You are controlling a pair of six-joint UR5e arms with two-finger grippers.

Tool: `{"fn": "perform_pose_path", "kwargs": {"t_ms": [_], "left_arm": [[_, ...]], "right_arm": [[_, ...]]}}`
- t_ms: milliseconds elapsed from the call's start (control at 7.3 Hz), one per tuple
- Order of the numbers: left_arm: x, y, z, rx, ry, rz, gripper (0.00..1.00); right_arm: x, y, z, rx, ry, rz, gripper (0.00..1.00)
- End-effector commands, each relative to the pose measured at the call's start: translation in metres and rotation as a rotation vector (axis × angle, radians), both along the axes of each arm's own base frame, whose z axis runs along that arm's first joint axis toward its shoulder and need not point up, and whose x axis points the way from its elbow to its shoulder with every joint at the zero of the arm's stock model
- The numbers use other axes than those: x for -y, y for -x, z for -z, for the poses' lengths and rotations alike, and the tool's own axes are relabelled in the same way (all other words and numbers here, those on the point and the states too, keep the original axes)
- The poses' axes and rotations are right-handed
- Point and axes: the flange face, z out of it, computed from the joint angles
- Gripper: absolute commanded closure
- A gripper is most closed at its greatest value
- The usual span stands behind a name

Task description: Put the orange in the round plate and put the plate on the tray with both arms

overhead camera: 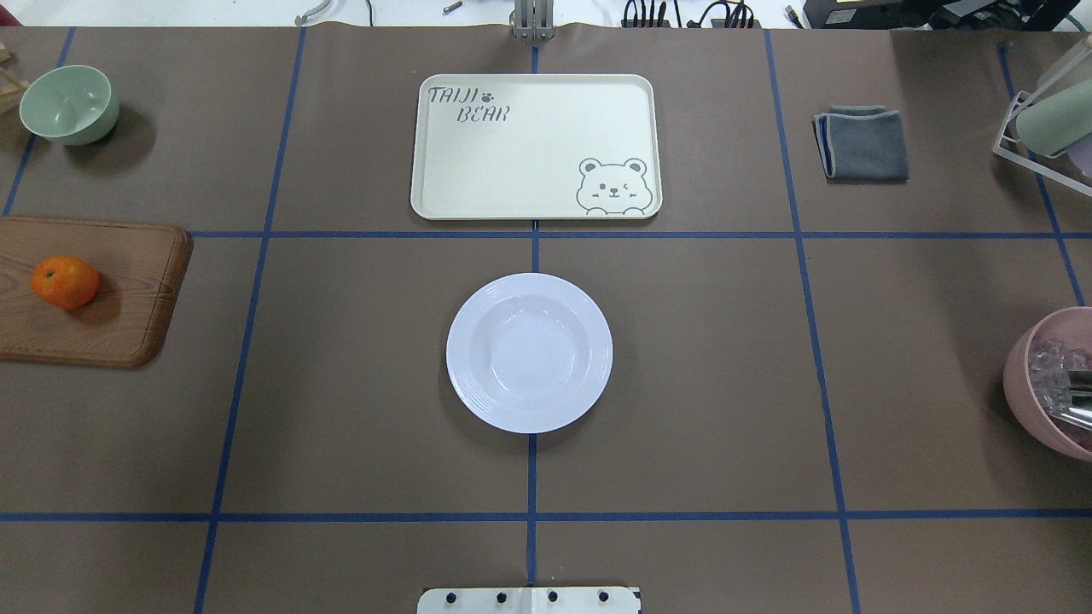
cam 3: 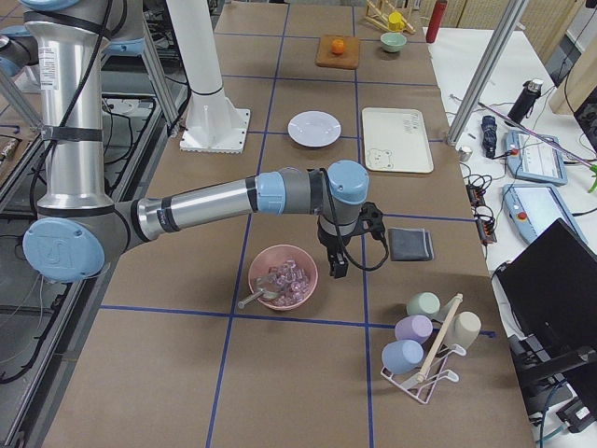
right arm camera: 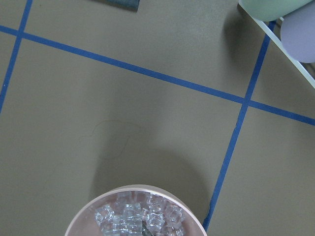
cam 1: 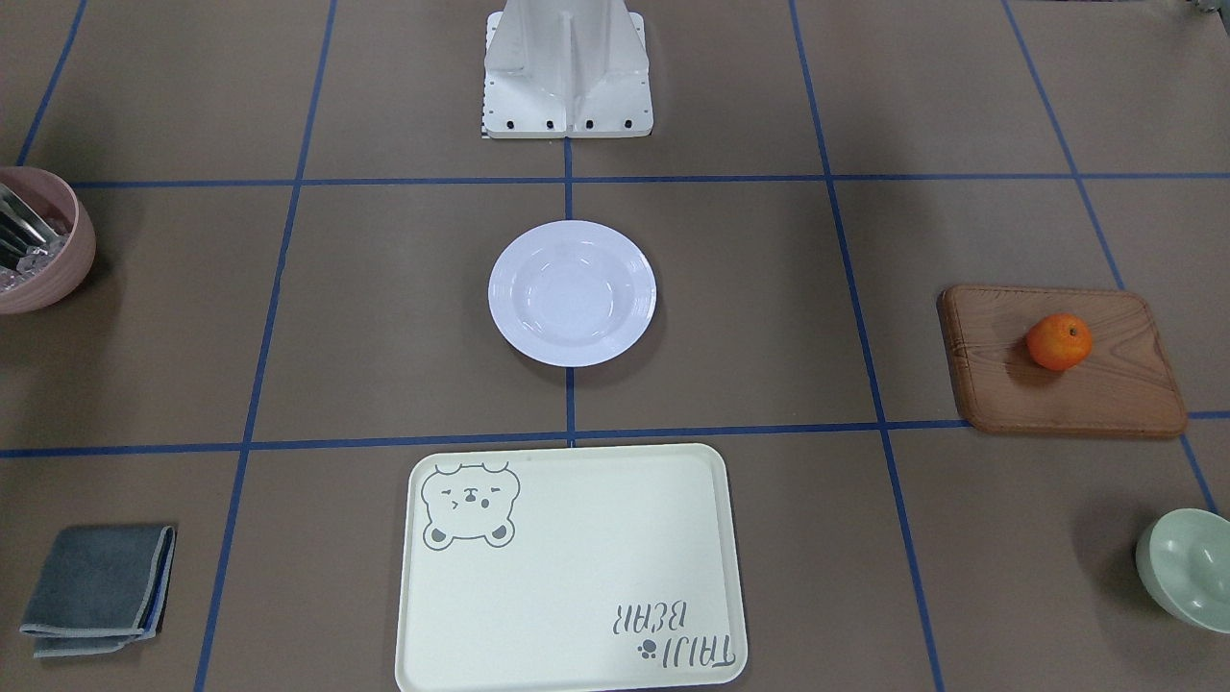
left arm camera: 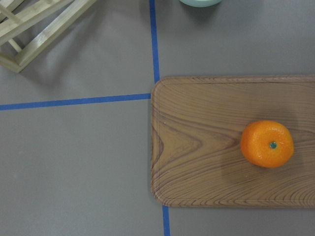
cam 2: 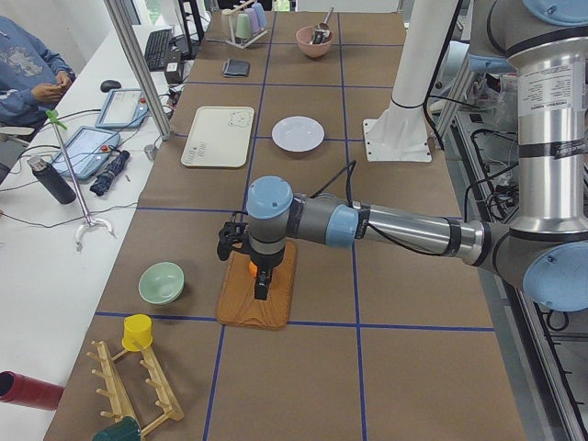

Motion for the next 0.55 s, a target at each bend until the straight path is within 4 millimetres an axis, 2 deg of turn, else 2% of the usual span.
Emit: {"fn": "perform_pose_path", "kwargs": {"t_ms": [0, 137, 274, 411], "left_arm": [[0.015, -0.072, 0.017, -0.009, 0.033, -0.06, 0.02], [0.02, -0.109, 0.018, -0.017, 0.045, -0.087, 0.02], [0.025, -0.124, -0.006, -0.021, 0.016, -0.105, 0.02], [0.04, -0.14, -0.024, -0.038, 0.002, -0.091, 0.02]], "right_arm": [[0.0, 0.008, 0.0, 0.0, 0.003, 0.016, 0.0], [0.001, 0.009, -0.001, -0.002, 0.005, 0.017, 0.0], [0.001, 0.012, -0.002, -0.005, 0.005, 0.024, 0.0], [0.001, 0.014, -0.003, -0.005, 0.005, 0.029, 0.0]]}}
